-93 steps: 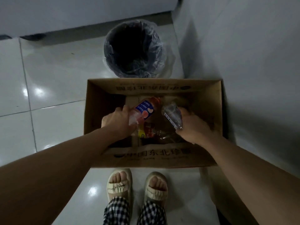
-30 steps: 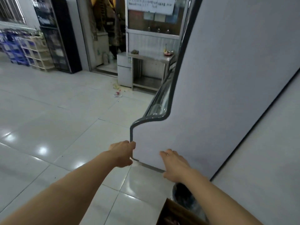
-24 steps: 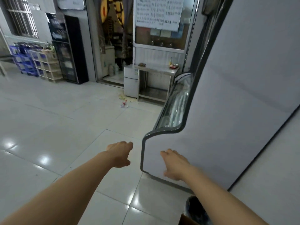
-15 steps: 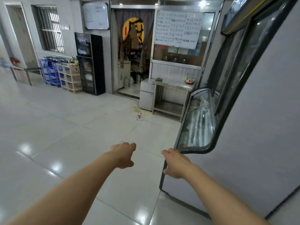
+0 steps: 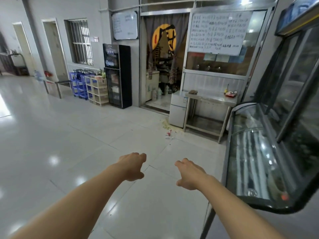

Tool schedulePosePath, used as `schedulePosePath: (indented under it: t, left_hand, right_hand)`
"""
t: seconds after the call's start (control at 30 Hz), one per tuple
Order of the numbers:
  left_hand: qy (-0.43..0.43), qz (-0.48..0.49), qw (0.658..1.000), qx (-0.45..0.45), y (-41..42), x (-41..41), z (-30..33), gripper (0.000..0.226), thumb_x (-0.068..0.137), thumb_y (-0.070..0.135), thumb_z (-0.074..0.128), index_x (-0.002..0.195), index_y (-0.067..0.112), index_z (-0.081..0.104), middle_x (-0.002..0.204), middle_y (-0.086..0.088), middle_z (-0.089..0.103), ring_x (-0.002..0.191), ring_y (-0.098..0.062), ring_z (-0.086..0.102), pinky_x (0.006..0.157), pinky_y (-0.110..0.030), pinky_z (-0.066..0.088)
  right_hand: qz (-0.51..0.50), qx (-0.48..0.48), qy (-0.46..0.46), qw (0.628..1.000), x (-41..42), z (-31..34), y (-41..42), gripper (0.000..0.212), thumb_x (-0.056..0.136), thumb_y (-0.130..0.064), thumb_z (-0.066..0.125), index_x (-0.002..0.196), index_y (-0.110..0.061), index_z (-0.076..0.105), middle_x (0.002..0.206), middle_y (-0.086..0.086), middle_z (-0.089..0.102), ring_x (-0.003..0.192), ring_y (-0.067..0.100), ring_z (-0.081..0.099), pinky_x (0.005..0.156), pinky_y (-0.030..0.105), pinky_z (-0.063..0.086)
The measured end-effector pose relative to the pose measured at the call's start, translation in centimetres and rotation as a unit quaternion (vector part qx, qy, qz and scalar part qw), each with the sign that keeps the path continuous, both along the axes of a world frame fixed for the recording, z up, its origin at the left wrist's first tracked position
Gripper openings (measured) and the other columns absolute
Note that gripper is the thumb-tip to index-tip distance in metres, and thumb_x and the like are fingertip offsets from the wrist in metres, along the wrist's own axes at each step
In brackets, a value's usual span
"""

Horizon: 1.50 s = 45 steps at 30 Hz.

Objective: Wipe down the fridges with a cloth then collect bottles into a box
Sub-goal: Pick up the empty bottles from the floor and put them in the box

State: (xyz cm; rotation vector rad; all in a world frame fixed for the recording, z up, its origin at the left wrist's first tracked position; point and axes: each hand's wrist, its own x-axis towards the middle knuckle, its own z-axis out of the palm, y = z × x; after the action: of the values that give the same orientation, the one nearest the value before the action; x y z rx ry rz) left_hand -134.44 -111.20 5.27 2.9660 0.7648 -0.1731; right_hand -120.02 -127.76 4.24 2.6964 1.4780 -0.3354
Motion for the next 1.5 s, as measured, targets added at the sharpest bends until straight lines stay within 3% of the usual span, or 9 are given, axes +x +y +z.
schedulePosePath:
  t: [0.4, 0.6, 0.93, 1.1, 1.5]
  left_hand:
    - [0.007, 0.026, 0.999, -0.017, 19.6, 12.3, -1.1, 0.054, 0.086, 0.037, 0.059, 0.132, 0.02, 0.037, 0.123, -0.003, 0.05, 0.11, -0.023, 0.051, 0.084, -0.031, 0.038]
    - [-0.006, -0.011, 1.0, -0.02, 32.0, 19.5, -2.3, 0.055, 0.086, 0.038, 0.059, 0.133, 0.02, 0.037, 0.123, -0.003, 0.05, 0.11, -0.023, 0.052, 0.079, -0.03, 0.037]
    - [0.02, -0.074, 0.997, -0.02, 49.9, 33.2, -1.6, 0.056, 0.086, 0.04, 0.059, 0.133, 0.02, 0.036, 0.124, -0.003, 0.051, 0.111, -0.024, 0.052, 0.085, -0.033, 0.042]
    - [0.032, -0.09, 0.995, -0.02, 56.3, 41.6, -2.8, 0.057, 0.086, 0.039, 0.058, 0.134, 0.021, 0.035, 0.126, -0.002, 0.05, 0.113, -0.023, 0.051, 0.079, -0.031, 0.038]
    - [0.034, -0.072, 0.996, -0.027, 71.6, 64.0, -3.6, 0.056, 0.086, 0.039, 0.059, 0.134, 0.022, 0.036, 0.127, -0.001, 0.049, 0.114, -0.023, 0.051, 0.082, -0.032, 0.037]
  right_hand:
    - [-0.011, -0.007, 0.02, 1.0, 13.7, -0.1, 20.0, 0.057, 0.088, -0.029, 0.058, 0.138, -0.014, 0.035, 0.137, 0.009, 0.036, 0.12, 0.028, 0.045, 0.094, 0.039, 0.045]
    - [-0.035, 0.004, 0.014, 0.999, 19.6, -0.4, 31.8, 0.057, 0.088, -0.03, 0.058, 0.138, -0.015, 0.035, 0.136, 0.009, 0.037, 0.118, 0.027, 0.046, 0.093, 0.041, 0.046]
    - [-0.102, 0.0, 0.03, 0.994, 29.9, -0.4, 47.2, 0.061, 0.088, -0.031, 0.058, 0.14, -0.015, 0.032, 0.139, 0.009, 0.034, 0.127, 0.028, 0.038, 0.1, 0.042, 0.042]
    - [-0.124, -0.008, 0.032, 0.992, 38.4, -1.6, 53.5, 0.062, 0.088, -0.03, 0.059, 0.142, -0.016, 0.031, 0.139, 0.008, 0.034, 0.125, 0.027, 0.04, 0.098, 0.041, 0.043]
    - [-0.129, -0.005, 0.049, 0.99, 61.9, -3.4, 69.1, 0.064, 0.086, -0.032, 0.061, 0.14, -0.018, 0.031, 0.138, 0.007, 0.034, 0.124, 0.026, 0.042, 0.094, 0.037, 0.042]
